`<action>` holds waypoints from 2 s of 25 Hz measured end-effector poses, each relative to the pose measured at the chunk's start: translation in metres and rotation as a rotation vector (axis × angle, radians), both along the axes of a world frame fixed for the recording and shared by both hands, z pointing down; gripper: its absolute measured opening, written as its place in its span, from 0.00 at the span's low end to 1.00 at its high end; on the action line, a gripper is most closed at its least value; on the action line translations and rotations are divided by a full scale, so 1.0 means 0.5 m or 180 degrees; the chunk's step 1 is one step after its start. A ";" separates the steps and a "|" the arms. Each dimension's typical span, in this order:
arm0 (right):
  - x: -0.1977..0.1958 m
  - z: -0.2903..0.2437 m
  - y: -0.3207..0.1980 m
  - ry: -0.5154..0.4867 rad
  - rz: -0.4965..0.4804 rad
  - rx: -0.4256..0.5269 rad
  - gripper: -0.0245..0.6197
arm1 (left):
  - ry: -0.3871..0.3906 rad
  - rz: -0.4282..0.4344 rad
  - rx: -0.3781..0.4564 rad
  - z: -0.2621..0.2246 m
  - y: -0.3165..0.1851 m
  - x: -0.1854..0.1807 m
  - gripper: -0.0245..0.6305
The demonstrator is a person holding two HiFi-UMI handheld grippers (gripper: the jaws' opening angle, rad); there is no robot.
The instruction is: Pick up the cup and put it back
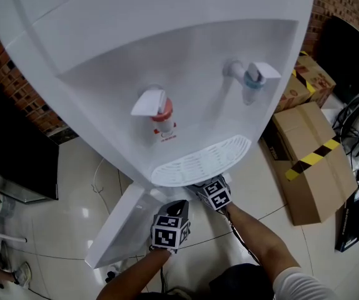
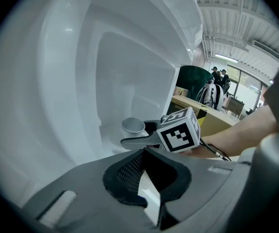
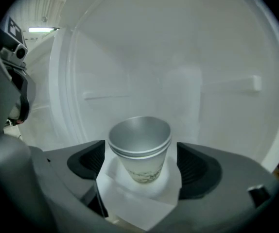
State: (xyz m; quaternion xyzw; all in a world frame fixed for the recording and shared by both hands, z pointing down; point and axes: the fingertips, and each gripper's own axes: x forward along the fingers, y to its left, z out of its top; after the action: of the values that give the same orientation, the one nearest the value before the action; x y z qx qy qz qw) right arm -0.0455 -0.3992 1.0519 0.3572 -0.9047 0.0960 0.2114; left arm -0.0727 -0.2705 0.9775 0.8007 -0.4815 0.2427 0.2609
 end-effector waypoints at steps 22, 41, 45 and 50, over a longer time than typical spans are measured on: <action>0.228 -0.542 0.357 -0.0158 0.0338 -0.0976 0.35 | 0.0023 -0.0536 -0.0208 -0.504 0.182 -0.045 0.04; 0.339 -1.436 0.518 -0.0830 0.0515 -0.1077 0.05 | 0.0306 -0.1055 -0.0033 -1.204 0.344 0.083 0.04; 0.338 -1.517 0.554 -0.0797 0.0576 -0.0926 0.05 | 0.0393 -0.0964 0.0159 -1.284 0.349 0.088 0.04; 0.311 -1.586 0.626 -0.0820 0.0616 -0.0762 0.05 | 0.0445 -0.0780 0.0265 -1.339 0.421 0.084 0.04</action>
State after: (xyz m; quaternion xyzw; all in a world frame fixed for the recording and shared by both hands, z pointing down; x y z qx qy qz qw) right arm 0.1100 -0.0864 0.2591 0.3996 -0.8679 0.2676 0.1247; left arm -0.0307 -0.0600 0.3079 0.7610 -0.5660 0.1325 0.2881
